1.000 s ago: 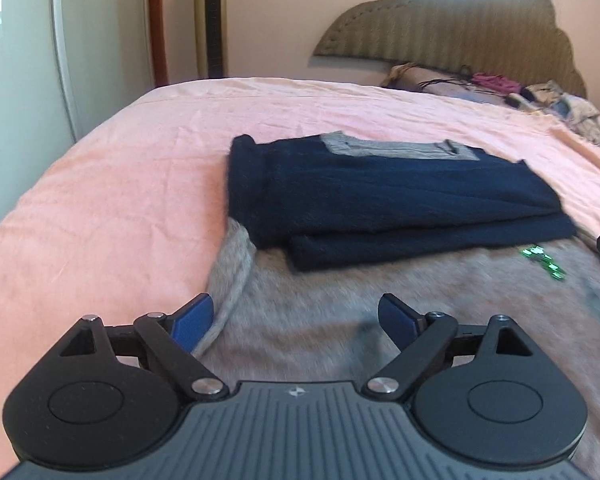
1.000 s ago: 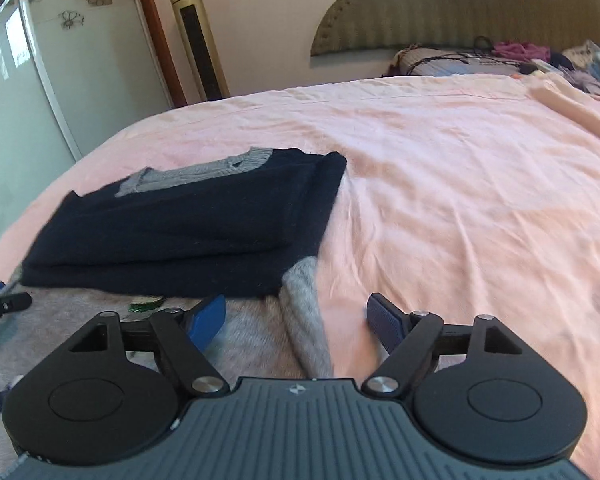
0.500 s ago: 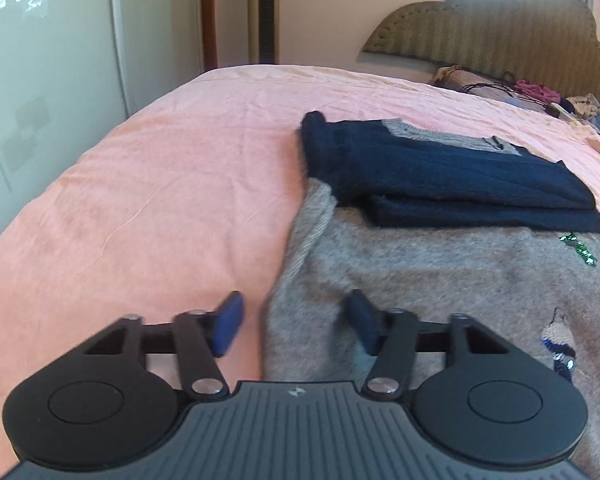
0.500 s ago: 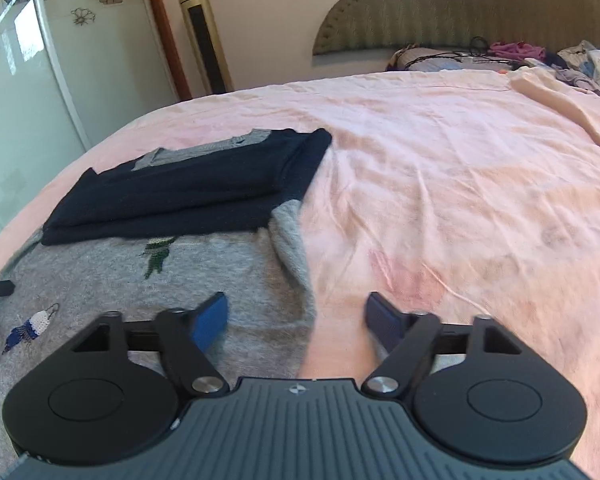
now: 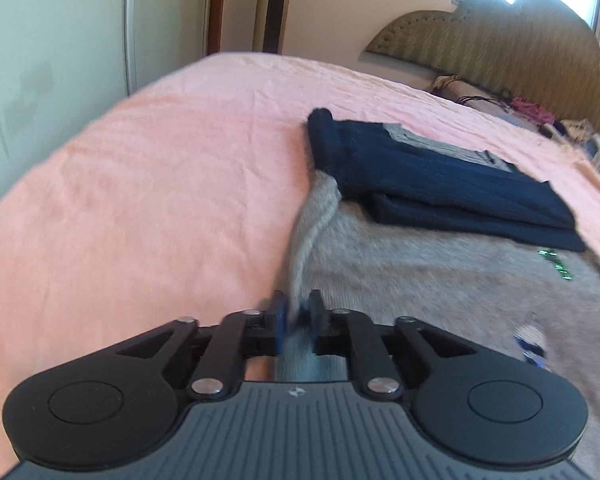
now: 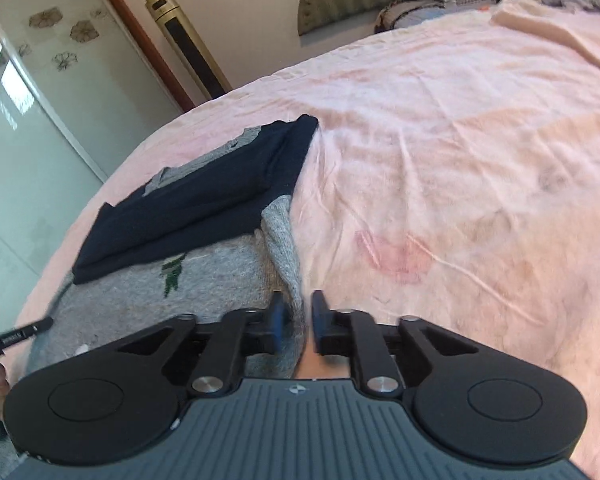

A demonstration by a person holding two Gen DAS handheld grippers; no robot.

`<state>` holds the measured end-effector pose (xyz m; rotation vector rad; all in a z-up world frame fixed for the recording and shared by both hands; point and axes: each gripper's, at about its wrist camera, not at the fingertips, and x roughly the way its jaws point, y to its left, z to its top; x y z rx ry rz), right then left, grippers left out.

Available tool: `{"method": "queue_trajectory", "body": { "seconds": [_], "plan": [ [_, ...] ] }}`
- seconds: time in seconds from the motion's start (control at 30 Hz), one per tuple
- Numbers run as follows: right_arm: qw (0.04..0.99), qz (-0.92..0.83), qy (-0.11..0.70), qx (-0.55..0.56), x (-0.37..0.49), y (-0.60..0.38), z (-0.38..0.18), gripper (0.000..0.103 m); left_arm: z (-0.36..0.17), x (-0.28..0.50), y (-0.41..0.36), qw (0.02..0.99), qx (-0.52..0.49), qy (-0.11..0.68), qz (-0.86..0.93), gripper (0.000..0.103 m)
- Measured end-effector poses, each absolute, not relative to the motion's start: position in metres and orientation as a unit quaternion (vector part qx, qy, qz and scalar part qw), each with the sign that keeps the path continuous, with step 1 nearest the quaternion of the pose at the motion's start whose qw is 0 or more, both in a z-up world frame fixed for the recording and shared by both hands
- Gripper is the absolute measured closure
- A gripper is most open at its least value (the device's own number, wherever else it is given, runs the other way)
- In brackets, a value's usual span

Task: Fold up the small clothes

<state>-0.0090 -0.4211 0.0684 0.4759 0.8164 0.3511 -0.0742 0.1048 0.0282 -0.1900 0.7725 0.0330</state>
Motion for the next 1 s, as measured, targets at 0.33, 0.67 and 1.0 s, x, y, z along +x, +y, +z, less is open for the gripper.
{"method": "queue_trajectory", "body": {
  "seconds": [0.33, 0.67, 1.0],
  "plan": [
    [0.826, 0.246, 0.437, 0.258, -0.040, -0.408, 0.052, 0.093, 0.023, -0.100, 0.112, 0.896, -0.198, 0.395, -0.048, 0.098],
    [0.831, 0.208, 0.437, 0.274, -0.052, -0.449, 0.056, 0.091, 0.022, -0.113, 0.125, 0.891, -0.193, 0.406, -0.062, 0.096],
    [0.812, 0.260, 0.449, 0.268, -0.081, -0.431, 0.062, 0.074, 0.017, -0.138, 0.117, 0.876, -0.227, 0.416, -0.091, 0.096]
  ]
}}
